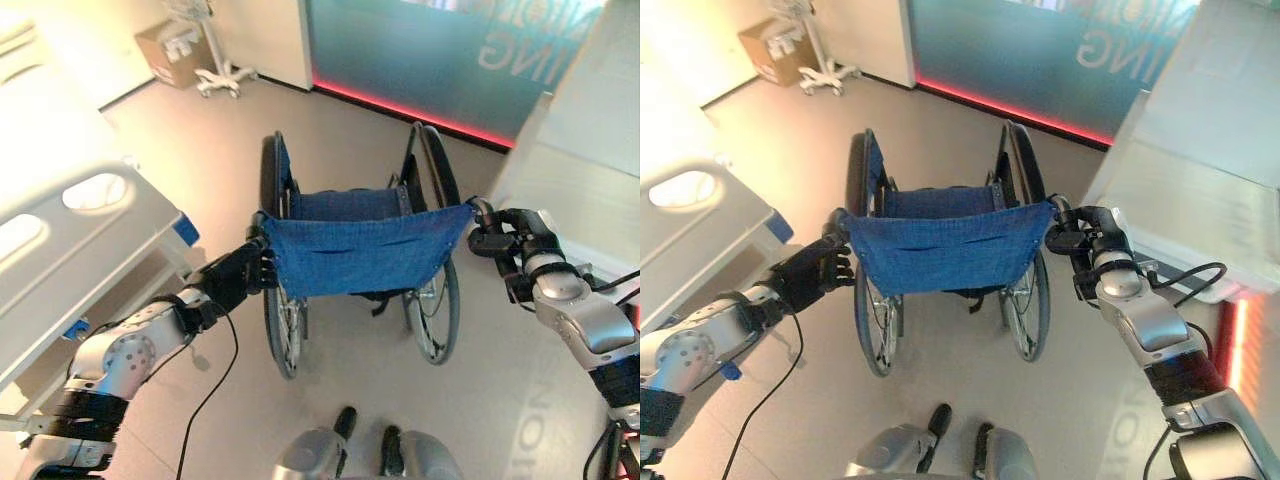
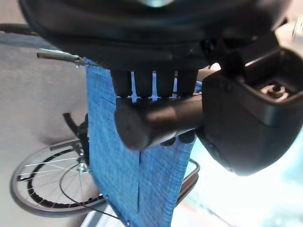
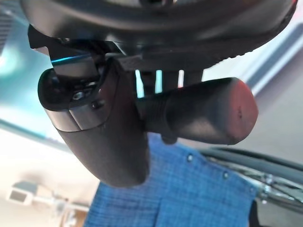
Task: Push the wheelchair next to the bed
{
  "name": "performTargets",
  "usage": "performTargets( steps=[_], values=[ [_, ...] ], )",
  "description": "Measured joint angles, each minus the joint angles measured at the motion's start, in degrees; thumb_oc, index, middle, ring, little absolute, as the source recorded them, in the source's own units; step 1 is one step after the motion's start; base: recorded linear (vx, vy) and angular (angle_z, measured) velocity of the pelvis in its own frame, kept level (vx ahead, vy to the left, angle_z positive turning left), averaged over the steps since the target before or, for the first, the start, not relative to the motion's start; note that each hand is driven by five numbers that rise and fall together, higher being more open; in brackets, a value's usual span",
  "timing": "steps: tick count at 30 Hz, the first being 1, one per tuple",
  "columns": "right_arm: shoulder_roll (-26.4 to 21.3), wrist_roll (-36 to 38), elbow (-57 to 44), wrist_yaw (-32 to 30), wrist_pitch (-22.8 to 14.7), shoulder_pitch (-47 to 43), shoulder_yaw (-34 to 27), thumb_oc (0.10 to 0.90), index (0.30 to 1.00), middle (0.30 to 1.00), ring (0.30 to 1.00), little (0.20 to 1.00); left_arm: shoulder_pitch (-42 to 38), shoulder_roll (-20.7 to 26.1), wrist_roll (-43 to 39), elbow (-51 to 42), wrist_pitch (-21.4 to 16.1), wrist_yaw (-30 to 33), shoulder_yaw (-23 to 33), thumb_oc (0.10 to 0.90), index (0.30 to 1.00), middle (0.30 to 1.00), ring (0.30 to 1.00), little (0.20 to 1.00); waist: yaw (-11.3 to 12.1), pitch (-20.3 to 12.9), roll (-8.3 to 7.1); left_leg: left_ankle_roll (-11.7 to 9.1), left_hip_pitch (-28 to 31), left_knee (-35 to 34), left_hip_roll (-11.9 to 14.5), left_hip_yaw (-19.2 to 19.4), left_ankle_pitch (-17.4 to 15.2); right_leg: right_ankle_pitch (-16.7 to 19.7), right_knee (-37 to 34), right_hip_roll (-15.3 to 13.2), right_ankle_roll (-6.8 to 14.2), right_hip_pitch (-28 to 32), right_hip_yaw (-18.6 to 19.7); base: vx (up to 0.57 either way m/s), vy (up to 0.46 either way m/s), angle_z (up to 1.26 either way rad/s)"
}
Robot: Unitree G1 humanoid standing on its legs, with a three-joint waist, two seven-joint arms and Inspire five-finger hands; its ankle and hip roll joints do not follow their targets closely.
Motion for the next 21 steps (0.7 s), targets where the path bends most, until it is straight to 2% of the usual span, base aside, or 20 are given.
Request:
performTargets(
  steps=[2, 3, 4, 5, 6, 7, 8, 9, 10, 11, 12, 14, 15, 16, 17, 19, 21],
  values=[
    [0.11, 0.56, -0.52, 0.01, 0.27, -0.44, -0.19, 0.400, 0.300, 0.300, 0.300, 0.300, 0.14, 0.76, 0.05, 0.35, -0.54, 0.27, 0.06, 0.400, 0.300, 0.300, 0.300, 0.300, -0.73, 1.30, -2.70, -0.32, 1.13, 2.87, -1.86, -0.75, -3.79, 5.33, -9.96, -5.36, 2.94, 1.79, 0.09, 0.56, -0.326, 0.69],
    [0.15, 0.66, -0.81, 0.01, 0.51, -0.45, -0.21, 0.400, 0.300, 0.300, 0.300, 0.300, 0.37, 0.74, 0.05, 0.43, -0.90, 0.31, 0.07, 0.400, 0.300, 0.300, 0.300, 0.300, -0.64, 1.47, -3.11, -0.37, 1.59, 3.70, -1.81, -0.91, -5.08, 7.09, -9.98, -6.30, 3.59, 2.16, -0.10, 0.57, -0.371, 0.48],
    [0.15, 0.66, -1.50, 0.01, 0.96, -0.48, -0.37, 0.400, 0.300, 0.300, 0.300, 0.300, 0.91, 0.66, 0.01, 0.21, -1.59, 0.31, 0.25, 0.400, 0.300, 0.300, 0.300, 0.300, -0.39, 1.48, -3.13, -0.59, 2.04, 4.96, -1.15, -1.83, -7.14, 9.83, -9.60, -6.29, 3.74, 2.71, -0.32, 0.51, -0.354, 0.56],
    [0.12, 0.97, -1.95, 0.01, 1.08, -0.60, -0.77, 0.400, 0.300, 0.300, 0.300, 0.300, 0.96, 0.79, 0.08, -0.39, -1.68, 0.18, 1.05, 0.400, 0.300, 0.300, 0.300, 0.300, -0.33, 1.75, -3.08, -1.64, 2.09, 5.24, 1.00, -2.50, -8.78, 11.38, -8.41, -4.64, 3.79, 3.62, -0.46, 0.46, -0.320, 0.68],
    [0.10, 1.15, -1.90, 0.01, 1.22, -0.75, -0.77, 0.400, 0.300, 0.300, 0.300, 0.300, 0.88, 0.81, 0.16, -0.42, -1.68, 0.07, 1.16, 0.400, 0.300, 0.300, 0.300, 0.300, -0.52, 1.78, -3.16, -1.80, 2.42, 4.76, 2.19, -2.46, -9.16, 11.37, -6.93, -3.91, 3.78, 3.62, -0.47, 0.47, -0.293, 0.99],
    [-0.04, 1.52, -1.52, 0.01, 1.82, -1.16, -0.79, 0.400, 0.300, 0.300, 0.300, 0.300, 0.88, 0.54, 0.16, -0.80, -1.70, -0.14, 1.34, 0.400, 0.300, 0.300, 0.300, 0.300, -1.08, 1.76, -3.52, -2.76, 3.50, 5.72, 3.68, -1.36, -10.00, 10.77, -4.04, -3.19, 2.70, 3.62, -1.07, 0.40, -0.242, 1.11],
    [-0.04, 2.07, -0.20, 0.37, 2.21, -2.16, -0.77, 0.400, 0.300, 0.300, 0.300, 0.300, 1.16, 0.04, 0.22, -1.43, -1.68, -0.07, 1.35, 0.400, 0.300, 0.300, 0.300, 0.300, -1.68, 1.83, -3.50, -5.47, 2.64, 13.39, 4.48, 1.22, -12.17, 10.36, -1.41, -3.00, -0.78, 4.19, -3.03, 0.39, -0.264, 1.10],
    [-0.33, 2.15, 0.58, 0.92, 2.47, -2.52, -0.76, 0.400, 0.300, 0.300, 0.300, 0.300, 2.29, -0.53, 0.23, -2.49, -1.67, -0.02, 1.37, 0.400, 0.300, 0.300, 0.300, 0.300, -1.60, 1.62, -2.79, -7.96, 2.11, 23.45, 5.34, 3.62, -14.04, 8.97, -0.12, -2.20, -4.43, 5.33, -4.47, 0.32, -0.283, 0.78],
    [-0.93, 2.30, 0.54, 1.11, 2.54, -2.53, -0.64, 0.400, 0.300, 0.300, 0.300, 0.300, 3.07, -0.48, 0.19, -3.33, -1.64, -0.03, 1.39, 0.400, 0.300, 0.300, 0.300, 0.300, -1.60, 1.42, -2.41, -8.61, 2.08, 27.19, 5.96, 4.47, -13.75, 8.34, -0.17, -1.63, -5.32, 5.89, -5.14, 0.32, -0.304, 0.49],
    [-2.50, 2.68, 0.43, 2.26, 2.54, -3.04, -0.38, 0.400, 0.300, 0.300, 0.300, 0.300, 4.22, -0.59, 0.16, -4.44, -1.54, 0.01, 2.11, 0.400, 0.300, 0.300, 0.300, 0.300, -1.38, 1.19, -1.87, -10.70, 1.76, 31.64, 6.52, 5.59, -11.04, 6.90, 0.84, -0.29, -6.17, 5.86, -5.59, 0.39, -0.367, 0.42],
    [-4.20, 3.41, 0.30, 3.24, 2.66, -3.86, -0.37, 0.400, 0.300, 0.300, 0.300, 0.300, 4.66, -0.64, -0.15, -5.44, -1.46, -0.21, 2.61, 0.400, 0.300, 0.300, 0.300, 0.300, -1.45, 1.22, -1.70, -11.66, 0.09, 34.11, 7.33, 6.40, -8.96, 5.97, 2.03, 0.11, -7.20, 5.51, -5.74, 0.31, -0.263, 0.29],
    [-4.99, 4.31, 0.53, 3.30, 2.93, -4.39, -0.27, 0.400, 0.300, 0.300, 0.300, 0.300, 5.27, -0.80, -0.33, -6.33, -1.15, -0.17, 2.63, 0.400, 0.300, 0.300, 0.300, 0.300, -0.11, 1.20, -1.78, -15.59, -1.93, 37.79, 6.97, 7.46, -3.16, 5.18, 1.57, 0.83, -8.74, 6.44, -5.07, 0.25, -0.171, 0.07],
    [-4.74, 4.29, 0.67, 3.22, 3.16, -4.83, 0.18, 0.400, 0.300, 0.300, 0.300, 0.300, 5.56, -0.96, -0.59, -6.19, -0.74, 0.02, 2.56, 0.400, 0.300, 0.300, 0.300, 0.300, 0.74, 1.29, -1.49, -15.08, -5.95, 43.13, 5.75, 7.77, 0.14, 4.68, -0.43, 0.78, -8.91, 8.61, -4.58, 0.38, -0.179, 0.05],
    [-4.61, 4.29, 0.73, 3.04, 3.29, -4.93, 0.37, 0.400, 0.300, 0.300, 0.300, 0.300, 5.80, -1.01, -0.65, -6.08, -0.37, 0.11, 2.53, 0.400, 0.300, 0.300, 0.300, 0.300, 1.13, 1.38, -1.63, -11.78, -8.65, 42.82, 4.48, 9.24, -1.94, 4.92, -2.25, 0.84, -8.81, 10.49, -4.38, 0.38, -0.158, 0.07],
    [-4.69, 4.30, 0.73, 3.05, 3.42, -4.98, 0.69, 0.400, 0.300, 0.300, 0.300, 0.300, 6.20, -0.94, -0.76, -6.08, -0.32, 0.11, 2.53, 0.400, 0.300, 0.300, 0.300, 0.300, 1.43, 1.40, -1.68, -10.63, -9.84, 41.30, 3.90, 10.03, -2.65, 4.99, -3.09, 0.78, -8.71, 11.55, -4.50, 0.37, -0.122, -0.13],
    [-4.35, 4.32, 0.73, 3.05, 3.75, -4.90, 2.12, 0.400, 0.300, 0.300, 0.300, 0.300, 8.15, -0.44, -1.40, -6.07, -0.30, 0.13, 2.54, 0.400, 0.300, 0.300, 0.300, 0.300, 2.87, 1.47, -1.77, -9.08, -11.08, 29.25, 3.19, 13.69, -3.59, 4.51, -6.53, 1.19, -9.12, 16.26, -4.35, 0.33, -0.075, -0.20],
    [-3.87, 4.23, 1.01, 3.01, 3.88, -4.90, 3.17, 0.400, 0.300, 0.300, 0.300, 0.300, 9.18, 0.33, -1.81, -6.00, -0.36, 0.07, 2.56, 0.400, 0.300, 0.300, 0.300, 0.300, 3.64, 1.45, -1.79, -9.11, -11.64, 17.17, 4.02, 15.19, -3.08, 3.38, -8.48, 1.96, -9.15, 19.84, -4.20, 0.37, -0.058, -0.08]
  ],
)
